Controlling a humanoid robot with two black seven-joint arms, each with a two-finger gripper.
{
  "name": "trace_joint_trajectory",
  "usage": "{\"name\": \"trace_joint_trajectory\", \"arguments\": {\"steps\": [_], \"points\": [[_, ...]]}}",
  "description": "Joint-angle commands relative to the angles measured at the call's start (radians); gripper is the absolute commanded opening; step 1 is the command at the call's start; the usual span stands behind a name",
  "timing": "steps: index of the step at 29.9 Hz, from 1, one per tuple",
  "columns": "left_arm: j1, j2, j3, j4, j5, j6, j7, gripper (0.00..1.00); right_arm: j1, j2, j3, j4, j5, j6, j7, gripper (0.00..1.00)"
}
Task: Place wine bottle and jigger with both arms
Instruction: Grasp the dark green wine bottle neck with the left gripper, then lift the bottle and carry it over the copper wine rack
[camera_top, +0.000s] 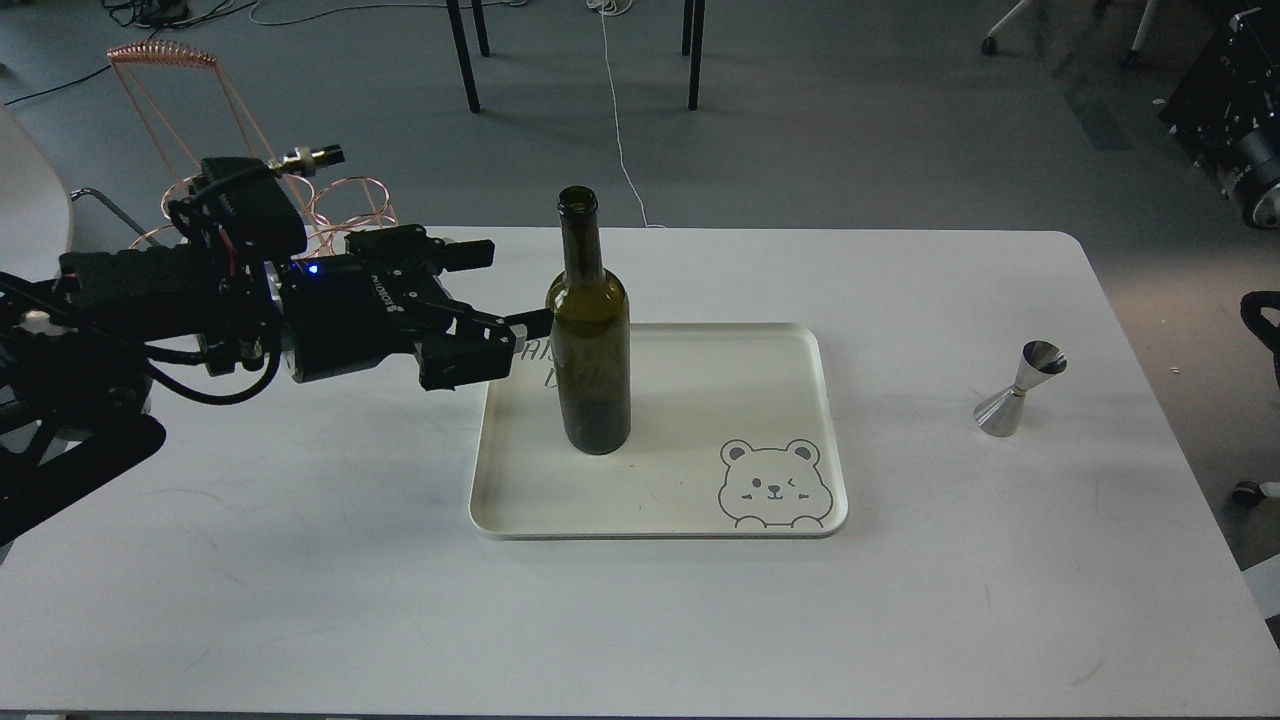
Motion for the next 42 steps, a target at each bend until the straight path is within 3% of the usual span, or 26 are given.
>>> {"name": "trace_joint_trajectory", "arguments": {"steps": [1,7,11,15,18,22,24,26,30,36,42], "points": [[-0.001,-0.061,-0.003,0.03,0.023,0.015,0.051,0.97,-0.002,0.0,0.0,0.0,0.0,0.001,0.0,0.98],[-0.001,-0.13,-0.007,0.085,0.023,0.05,0.07,0.95,-0.002,0.0,0.0,0.0,0.0,0.001,0.0,0.98],[-0.002,-0.153,-0.018,0.085,0.02,0.067,0.078,0.82,-0.002,0.0,0.0,0.0,0.0,0.001,0.0,0.98],[-0.004,-0.173,-0.026,0.087,0.019,0.068,0.116,0.81,-0.002,0.0,-0.001,0.0,0.0,0.001,0.0,0.98],[-0.002,-0.182,-0.026,0.087,0.017,0.07,0.121,0.8,-0.003,0.0,-0.001,0.0,0.0,0.001,0.0,0.98],[-0.001,-0.186,-0.024,0.087,0.017,0.07,0.121,0.62,-0.003,-0.001,-0.001,0.0,-0.001,0.001,0.0,0.98],[-0.002,-0.186,-0.024,0.087,0.017,0.07,0.121,0.45,-0.003,-0.001,-0.003,0.0,-0.001,0.001,0.0,0.98],[-0.002,-0.185,-0.026,0.087,0.017,0.07,0.119,0.35,-0.003,-0.001,-0.003,0.0,-0.001,0.001,0.0,0.98],[-0.002,-0.185,-0.024,0.087,0.017,0.11,0.121,0.32,-0.003,-0.001,-0.005,0.0,-0.001,0.001,0.0,0.98],[-0.004,-0.162,-0.033,0.077,0.016,0.119,0.113,0.17,-0.002,-0.003,-0.005,0.0,-0.001,0.001,0.0,0.98],[-0.004,-0.11,-0.114,0.065,-0.049,0.116,0.113,0.13,0.0,-0.005,-0.005,0.0,-0.001,0.001,0.0,0.98]]}}
